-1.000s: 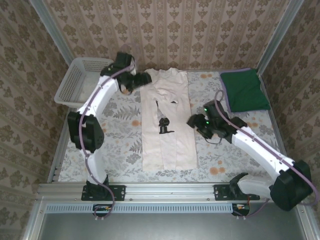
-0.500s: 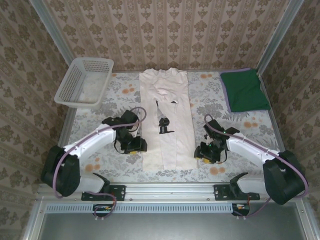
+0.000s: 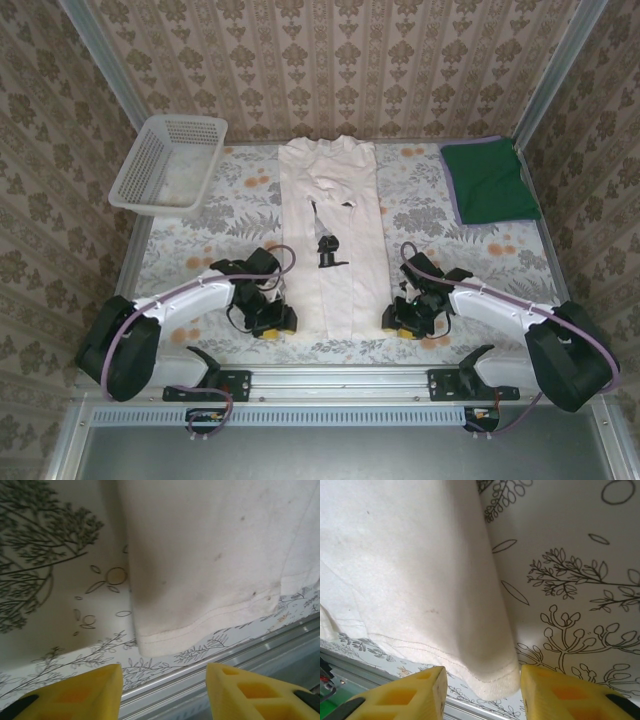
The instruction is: Fold and stack the t-shirts
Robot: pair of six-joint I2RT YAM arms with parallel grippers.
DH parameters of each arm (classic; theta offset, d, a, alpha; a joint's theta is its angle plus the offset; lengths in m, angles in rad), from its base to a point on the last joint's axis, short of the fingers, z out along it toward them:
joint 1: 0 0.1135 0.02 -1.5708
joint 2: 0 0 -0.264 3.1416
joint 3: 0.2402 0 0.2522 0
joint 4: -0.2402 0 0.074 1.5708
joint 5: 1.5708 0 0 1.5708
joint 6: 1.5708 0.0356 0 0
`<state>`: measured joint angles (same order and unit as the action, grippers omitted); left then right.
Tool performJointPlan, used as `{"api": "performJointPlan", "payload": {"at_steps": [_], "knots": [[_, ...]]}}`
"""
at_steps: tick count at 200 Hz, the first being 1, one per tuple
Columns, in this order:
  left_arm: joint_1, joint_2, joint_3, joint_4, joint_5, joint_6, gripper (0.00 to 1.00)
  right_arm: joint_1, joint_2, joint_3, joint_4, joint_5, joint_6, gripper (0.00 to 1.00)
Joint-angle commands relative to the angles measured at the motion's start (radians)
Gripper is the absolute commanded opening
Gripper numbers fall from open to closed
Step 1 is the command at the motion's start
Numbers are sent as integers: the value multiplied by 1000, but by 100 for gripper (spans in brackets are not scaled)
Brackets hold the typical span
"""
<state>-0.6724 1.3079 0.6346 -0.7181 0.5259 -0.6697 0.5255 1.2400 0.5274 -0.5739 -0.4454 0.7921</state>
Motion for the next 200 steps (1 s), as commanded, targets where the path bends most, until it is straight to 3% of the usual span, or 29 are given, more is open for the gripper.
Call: {"api": "performJointPlan", "payload": {"at_steps": [1,71,130,200], "knots": [[-16,35,-19,45,31,-14,49,7,-22,-17,-2,19,28,43],[-23,60,-35,41,-14,26,41,7,5,-28,30,26,29,29],[-32,120,-11,95,-9,37,36,8,-1,-26,28,28,26,12],[-43,148,44,40,-80,77,3,10,25,-2,-44,35,-7,2]]}}
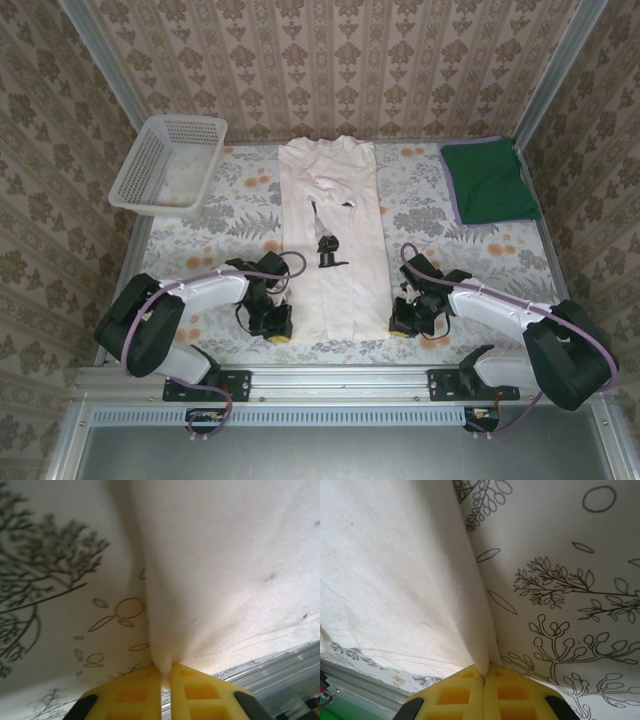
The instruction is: Fold and stack the t-shirts
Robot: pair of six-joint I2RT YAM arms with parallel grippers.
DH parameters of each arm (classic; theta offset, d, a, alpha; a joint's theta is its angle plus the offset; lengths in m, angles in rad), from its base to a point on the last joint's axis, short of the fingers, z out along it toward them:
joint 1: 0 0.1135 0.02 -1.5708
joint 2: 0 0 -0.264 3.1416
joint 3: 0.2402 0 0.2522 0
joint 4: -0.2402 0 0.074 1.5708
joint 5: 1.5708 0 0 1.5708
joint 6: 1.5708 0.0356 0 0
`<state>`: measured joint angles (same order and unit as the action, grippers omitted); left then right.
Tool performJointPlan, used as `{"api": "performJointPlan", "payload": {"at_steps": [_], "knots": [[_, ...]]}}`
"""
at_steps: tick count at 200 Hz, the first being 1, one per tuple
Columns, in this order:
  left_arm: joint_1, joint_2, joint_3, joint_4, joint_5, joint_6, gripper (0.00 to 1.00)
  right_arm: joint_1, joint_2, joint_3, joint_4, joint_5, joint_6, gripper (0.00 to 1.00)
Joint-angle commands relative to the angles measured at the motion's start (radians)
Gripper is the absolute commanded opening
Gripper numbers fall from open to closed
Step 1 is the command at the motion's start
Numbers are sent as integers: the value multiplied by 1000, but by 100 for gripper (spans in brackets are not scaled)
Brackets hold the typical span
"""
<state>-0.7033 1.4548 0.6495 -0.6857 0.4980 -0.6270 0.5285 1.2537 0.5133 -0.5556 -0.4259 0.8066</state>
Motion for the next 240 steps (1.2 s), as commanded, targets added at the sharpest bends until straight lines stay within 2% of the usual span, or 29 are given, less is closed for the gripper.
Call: {"api": "performJointPlan", "payload": {"at_steps": [1,10,56,103,125,145,165,198,240], "knots": [[-13,0,30,5,-54,34,3,7,11,12,-62,15,-21,2],[-13,-5,36,-18,-70,40,0,10,14,10,-65,10,-20,1],[-31,-65,65,-145,-61,58,0,101,-28,-37,-42,-31,63,0],[-39,-169,82,-309,-18,43,0,157,-183,-115,-18,-75,222,0],[-30,-211,82,-322,-4,32,0,155,-258,-100,-61,-67,243,0],[-11,-228,96,-293,16,19,0,142,-264,-48,-72,-64,244,0],[27,-228,147,-267,41,10,0,87,-227,60,-126,-67,191,0],[126,-161,326,-233,71,5,0,-93,-136,232,-112,-141,171,0],[240,35,560,-157,94,-21,0,-223,125,462,-92,-153,142,0]]}}
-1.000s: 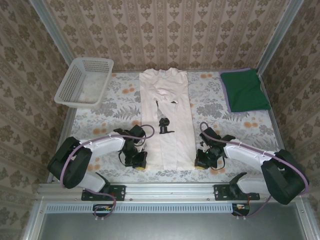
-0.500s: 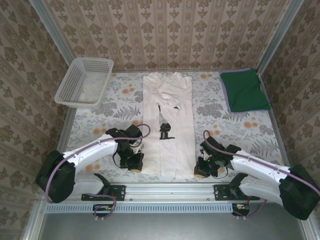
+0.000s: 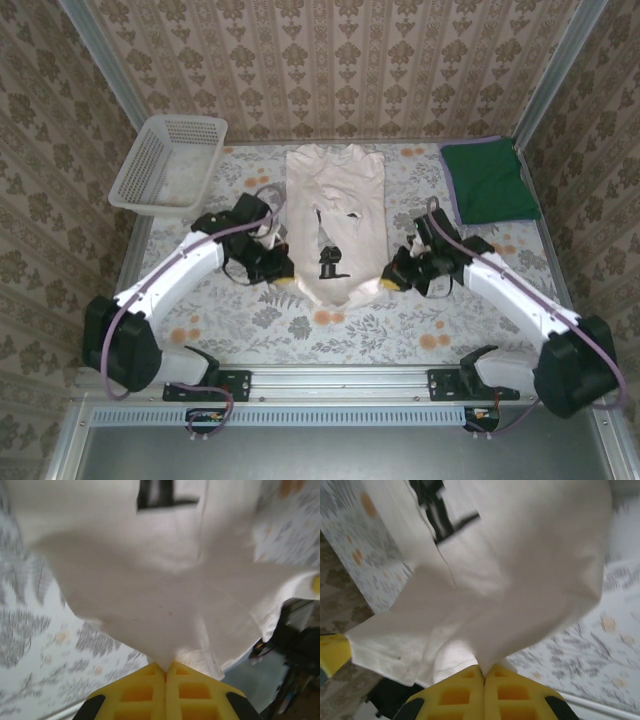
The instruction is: Fold and stack the t-shirts
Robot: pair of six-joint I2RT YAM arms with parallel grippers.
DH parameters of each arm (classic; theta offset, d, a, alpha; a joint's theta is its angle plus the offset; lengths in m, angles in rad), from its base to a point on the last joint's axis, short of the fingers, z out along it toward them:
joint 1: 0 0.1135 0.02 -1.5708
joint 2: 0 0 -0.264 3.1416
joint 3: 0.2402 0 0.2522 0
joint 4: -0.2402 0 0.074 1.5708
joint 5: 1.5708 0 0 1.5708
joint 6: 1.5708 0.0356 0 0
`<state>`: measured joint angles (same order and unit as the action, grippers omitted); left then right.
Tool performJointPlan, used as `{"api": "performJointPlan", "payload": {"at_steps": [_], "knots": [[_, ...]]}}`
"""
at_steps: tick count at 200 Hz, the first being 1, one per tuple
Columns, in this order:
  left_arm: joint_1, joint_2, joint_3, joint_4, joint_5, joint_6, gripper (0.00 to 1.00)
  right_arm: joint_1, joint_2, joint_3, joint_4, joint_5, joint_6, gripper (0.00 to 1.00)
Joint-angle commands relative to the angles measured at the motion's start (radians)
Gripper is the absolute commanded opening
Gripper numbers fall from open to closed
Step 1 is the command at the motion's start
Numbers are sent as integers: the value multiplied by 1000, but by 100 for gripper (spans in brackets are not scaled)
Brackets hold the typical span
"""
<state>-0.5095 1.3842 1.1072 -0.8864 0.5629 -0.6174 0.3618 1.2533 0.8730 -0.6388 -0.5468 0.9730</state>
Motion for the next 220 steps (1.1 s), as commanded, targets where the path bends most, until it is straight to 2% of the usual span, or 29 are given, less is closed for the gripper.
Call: {"api": "performJointPlan", "payload": {"at_steps": [1,7,40,88,130,171,220], "knots": [[50,113,108,44,31,-31,0,-58,128,107,-7,-32,-24,0],[87,152,144,41,34,-25,0,-74,178,129,-1,-25,-23,0],[164,338,293,63,38,-15,0,-145,369,252,16,-17,-29,0],[212,549,474,37,15,4,0,-190,606,457,-21,-23,-76,0],[239,615,506,45,9,11,0,-197,753,625,-89,-49,-95,0],[268,640,510,76,17,5,0,-207,828,739,-144,-50,-110,0],[282,692,609,39,17,24,0,-228,857,808,-176,-39,-113,0]]}}
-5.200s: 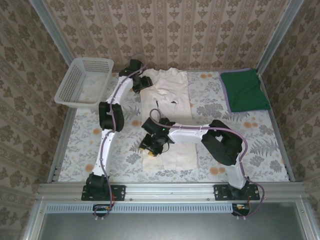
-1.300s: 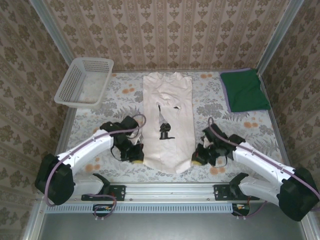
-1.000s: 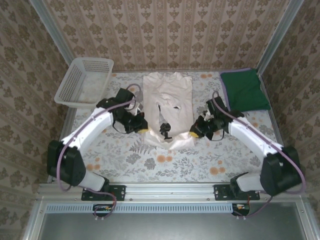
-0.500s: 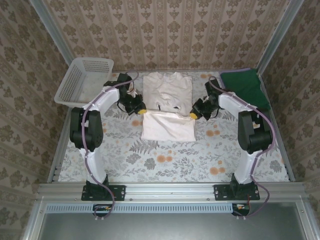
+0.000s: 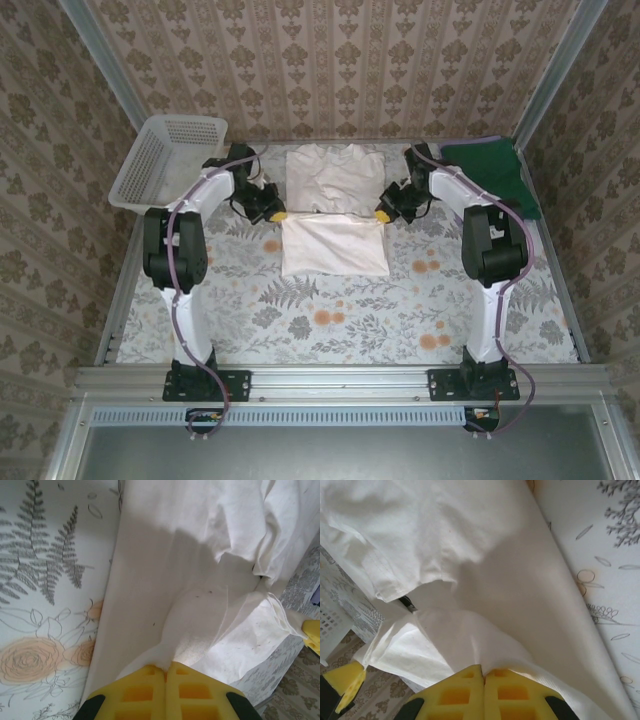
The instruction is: Fold and stack the t-shirts
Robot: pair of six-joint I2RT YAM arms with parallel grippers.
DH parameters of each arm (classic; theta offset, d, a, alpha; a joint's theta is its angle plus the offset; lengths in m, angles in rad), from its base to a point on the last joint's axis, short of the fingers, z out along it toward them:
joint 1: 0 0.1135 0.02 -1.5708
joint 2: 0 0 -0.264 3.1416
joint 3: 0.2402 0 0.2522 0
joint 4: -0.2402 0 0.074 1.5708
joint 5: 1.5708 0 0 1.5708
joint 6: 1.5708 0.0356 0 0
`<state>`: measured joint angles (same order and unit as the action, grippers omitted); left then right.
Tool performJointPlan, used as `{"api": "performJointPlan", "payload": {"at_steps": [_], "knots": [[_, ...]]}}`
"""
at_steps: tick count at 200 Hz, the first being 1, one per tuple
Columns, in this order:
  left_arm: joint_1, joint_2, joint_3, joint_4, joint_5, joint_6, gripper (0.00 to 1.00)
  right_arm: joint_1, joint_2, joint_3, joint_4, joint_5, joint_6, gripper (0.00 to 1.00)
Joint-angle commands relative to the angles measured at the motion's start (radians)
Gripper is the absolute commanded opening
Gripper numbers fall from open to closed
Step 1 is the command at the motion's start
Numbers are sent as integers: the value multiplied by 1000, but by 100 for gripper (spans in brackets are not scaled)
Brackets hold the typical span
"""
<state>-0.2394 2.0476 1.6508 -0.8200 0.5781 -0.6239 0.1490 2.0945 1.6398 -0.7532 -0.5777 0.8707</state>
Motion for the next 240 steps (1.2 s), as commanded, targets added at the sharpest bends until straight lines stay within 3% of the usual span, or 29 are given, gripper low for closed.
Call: {"api": "performJointPlan", "payload": {"at_steps": [1,44,74,91,111,141,159,179,214,240], "knots": [[12,29,68,-28,1,30,0,-15,16,42,-62,-7,-11,0],[14,143,183,-92,-4,49,1,-22,109,142,-122,13,-26,0],[23,178,205,-94,-46,45,4,-21,176,227,-161,23,-31,9],[23,219,267,-132,-52,48,21,-23,210,287,-202,27,-36,29],[25,224,331,-146,-64,53,27,-27,199,336,-227,44,-54,45],[28,125,308,-138,-75,80,48,-49,31,207,-140,36,-71,54],[23,6,187,-106,-96,89,57,-45,-102,50,-80,29,-92,56],[-19,-112,29,-53,-76,95,55,-4,-246,-147,23,15,-95,55],[-147,-147,-120,-34,13,91,26,91,-347,-379,191,-2,-8,35],[-184,-147,-236,45,0,59,25,138,-314,-438,268,8,22,29]]}}
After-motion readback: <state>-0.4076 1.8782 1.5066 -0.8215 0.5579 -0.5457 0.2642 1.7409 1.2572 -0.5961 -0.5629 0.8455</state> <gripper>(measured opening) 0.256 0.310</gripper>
